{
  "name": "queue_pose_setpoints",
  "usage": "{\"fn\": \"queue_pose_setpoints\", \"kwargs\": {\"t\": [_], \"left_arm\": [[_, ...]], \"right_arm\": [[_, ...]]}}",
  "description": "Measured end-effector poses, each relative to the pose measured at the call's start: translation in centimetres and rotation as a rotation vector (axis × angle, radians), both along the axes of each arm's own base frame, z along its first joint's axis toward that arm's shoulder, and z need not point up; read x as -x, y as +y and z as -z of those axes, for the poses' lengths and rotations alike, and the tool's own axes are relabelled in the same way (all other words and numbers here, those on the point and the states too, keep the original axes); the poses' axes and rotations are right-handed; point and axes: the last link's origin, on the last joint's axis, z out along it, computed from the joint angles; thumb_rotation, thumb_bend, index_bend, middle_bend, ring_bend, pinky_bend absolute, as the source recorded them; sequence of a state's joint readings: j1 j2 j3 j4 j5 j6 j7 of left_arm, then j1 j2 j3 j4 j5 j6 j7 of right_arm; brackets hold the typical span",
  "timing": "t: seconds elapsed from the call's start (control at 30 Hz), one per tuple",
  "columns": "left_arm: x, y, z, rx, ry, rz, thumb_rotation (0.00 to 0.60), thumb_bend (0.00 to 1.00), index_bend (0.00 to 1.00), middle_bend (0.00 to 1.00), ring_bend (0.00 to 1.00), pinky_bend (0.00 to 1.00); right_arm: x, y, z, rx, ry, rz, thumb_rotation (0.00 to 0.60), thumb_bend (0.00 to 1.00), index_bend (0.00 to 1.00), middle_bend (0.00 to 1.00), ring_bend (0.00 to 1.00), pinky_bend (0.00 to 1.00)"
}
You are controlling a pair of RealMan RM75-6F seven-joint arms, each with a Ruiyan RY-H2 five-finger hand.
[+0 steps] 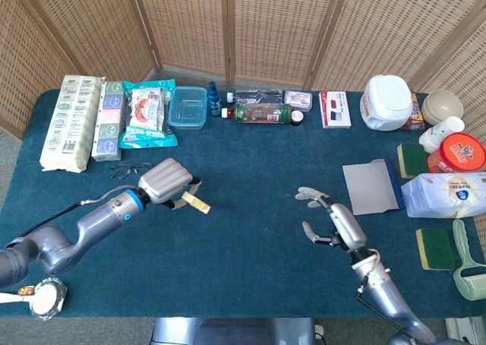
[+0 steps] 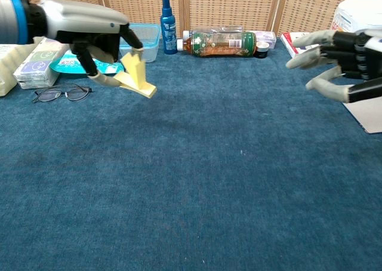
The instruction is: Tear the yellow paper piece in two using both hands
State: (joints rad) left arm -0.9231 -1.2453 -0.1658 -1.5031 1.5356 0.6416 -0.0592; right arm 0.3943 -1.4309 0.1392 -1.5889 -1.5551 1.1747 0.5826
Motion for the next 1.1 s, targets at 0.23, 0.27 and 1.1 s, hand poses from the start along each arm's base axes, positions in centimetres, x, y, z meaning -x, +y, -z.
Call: {"fn": "queue_pose_setpoints", "kwargs": {"t": [0.23,0.27,1.1], "left_arm": [[-1.6,0.5,0.5,0.021,0.001,0.026,0.600,0.35,0.68,1.00,1.00,1.00],[-1.8,0.5,0.6,0.023,-0.001,0.030,0.600,0.35,0.68,1.00,1.00,1.00],[-4.5,0.9,1.7,0.056,0.024,0.073,0.600,0.35,0.68,1.00,1.00,1.00]], "right_arm": [[-0.6,-0.8,0.9,-0.019,-0.036,-0.008,0.600,0.47,0.15,0.50,0.59,0.73],[-0.6,-0.9,1.1,-0.021,-0.037,-0.009,0.600,0.47,0.15,0.56,0.66,0.77],[-3.2,-3.4,4.5,-0.077,-0.093,-0.033,0.600,0.46,0.35,0.97,1.00,1.00]]}}
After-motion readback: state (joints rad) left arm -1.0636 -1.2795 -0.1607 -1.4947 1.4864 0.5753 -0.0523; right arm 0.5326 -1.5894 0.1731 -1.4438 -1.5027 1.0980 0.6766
